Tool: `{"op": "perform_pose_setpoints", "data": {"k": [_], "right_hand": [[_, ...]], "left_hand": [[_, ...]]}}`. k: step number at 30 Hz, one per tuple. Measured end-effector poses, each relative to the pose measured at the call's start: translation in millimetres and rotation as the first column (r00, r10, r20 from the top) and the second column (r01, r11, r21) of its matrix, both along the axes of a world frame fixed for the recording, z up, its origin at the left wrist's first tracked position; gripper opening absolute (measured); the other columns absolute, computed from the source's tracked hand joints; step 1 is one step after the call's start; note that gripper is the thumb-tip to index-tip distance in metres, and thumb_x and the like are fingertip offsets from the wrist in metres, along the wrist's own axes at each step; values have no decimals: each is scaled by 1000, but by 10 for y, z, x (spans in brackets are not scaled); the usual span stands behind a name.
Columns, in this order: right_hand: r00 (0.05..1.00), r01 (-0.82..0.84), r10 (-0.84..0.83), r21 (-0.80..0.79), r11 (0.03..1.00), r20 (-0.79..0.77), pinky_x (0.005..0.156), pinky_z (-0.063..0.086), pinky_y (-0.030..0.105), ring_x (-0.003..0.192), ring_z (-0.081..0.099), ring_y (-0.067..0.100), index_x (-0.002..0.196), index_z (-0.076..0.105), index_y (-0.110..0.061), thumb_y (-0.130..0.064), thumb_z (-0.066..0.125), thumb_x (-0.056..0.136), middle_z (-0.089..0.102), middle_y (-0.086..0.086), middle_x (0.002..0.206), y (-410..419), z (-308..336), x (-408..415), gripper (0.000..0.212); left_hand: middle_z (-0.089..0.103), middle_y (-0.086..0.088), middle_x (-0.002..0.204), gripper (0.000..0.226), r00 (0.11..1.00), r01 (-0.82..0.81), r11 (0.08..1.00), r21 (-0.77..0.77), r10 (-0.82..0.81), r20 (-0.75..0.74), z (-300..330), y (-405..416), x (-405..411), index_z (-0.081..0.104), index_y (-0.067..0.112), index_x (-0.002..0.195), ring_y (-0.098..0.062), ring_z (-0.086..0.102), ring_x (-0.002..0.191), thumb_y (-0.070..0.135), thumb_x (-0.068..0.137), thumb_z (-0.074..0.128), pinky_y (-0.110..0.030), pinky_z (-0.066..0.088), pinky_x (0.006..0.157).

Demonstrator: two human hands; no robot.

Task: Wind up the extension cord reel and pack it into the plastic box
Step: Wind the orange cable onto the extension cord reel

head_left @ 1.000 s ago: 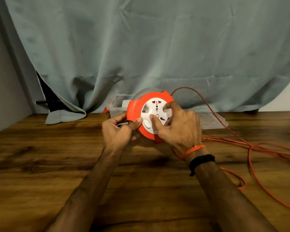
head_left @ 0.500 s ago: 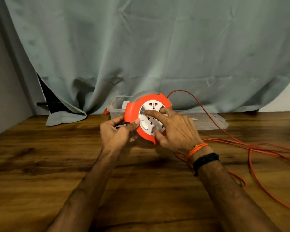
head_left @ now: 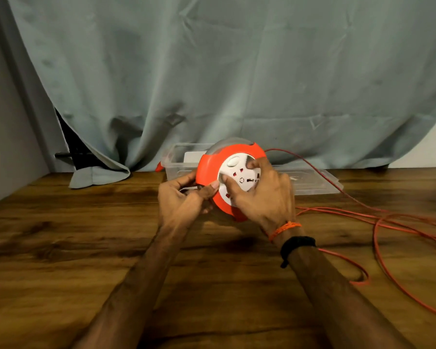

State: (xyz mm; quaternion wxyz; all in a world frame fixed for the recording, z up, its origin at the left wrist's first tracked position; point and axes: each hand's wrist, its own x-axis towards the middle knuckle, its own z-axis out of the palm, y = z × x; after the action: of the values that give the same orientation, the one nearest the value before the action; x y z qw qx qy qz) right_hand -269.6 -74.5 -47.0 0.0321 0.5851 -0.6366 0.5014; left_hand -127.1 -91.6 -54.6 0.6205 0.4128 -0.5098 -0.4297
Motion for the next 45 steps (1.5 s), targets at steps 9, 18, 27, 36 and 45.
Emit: {"op": "perform_pose_setpoints", "data": {"k": [9,18,27,36,45], "right_hand": [[987,-158,95,747,646,127,91,48,33,136,41,28,128,48,11,-28,49,102,36,10,155,-217,-562,-188,46],[939,2,-28,-76,997,-343,67,55,38,75,70,29,107,60,-28,-64,55,77,72,1,72,32,70,-110,48],[802,-188,154,1,982,-577,68,55,41,93,69,30,129,54,-41,-50,57,68,72,-2,107,54,142,-236,62],[733,-169,182,83,982,-656,75,52,40,101,64,31,143,33,-48,-46,58,84,60,1,124,-28,52,-227,64],[1000,-19,19,4,1000,8,81,54,39,96,66,30,112,62,-28,-67,71,69,74,6,97,-11,-17,-24,59]], "left_hand": [[74,-9,93,47,999,-6,1000,-6,7,50,-17,27,-28,68,6,115,-18,75,70,9,70,82,-37,62,59],[75,3,67,35,999,-37,999,12,37,-16,4,0,36,71,7,107,-33,70,67,10,74,80,-52,58,68],[75,-9,85,32,998,-17,998,55,21,-64,18,-5,69,71,3,107,-17,72,60,5,76,78,-25,54,46],[75,-13,98,40,999,13,998,58,-11,-38,31,3,103,69,5,113,-19,74,77,8,75,79,-27,57,52],[75,-13,95,45,1000,-3,1000,13,3,-5,-14,-8,29,69,3,115,-25,75,74,8,72,81,-37,61,60]]}}
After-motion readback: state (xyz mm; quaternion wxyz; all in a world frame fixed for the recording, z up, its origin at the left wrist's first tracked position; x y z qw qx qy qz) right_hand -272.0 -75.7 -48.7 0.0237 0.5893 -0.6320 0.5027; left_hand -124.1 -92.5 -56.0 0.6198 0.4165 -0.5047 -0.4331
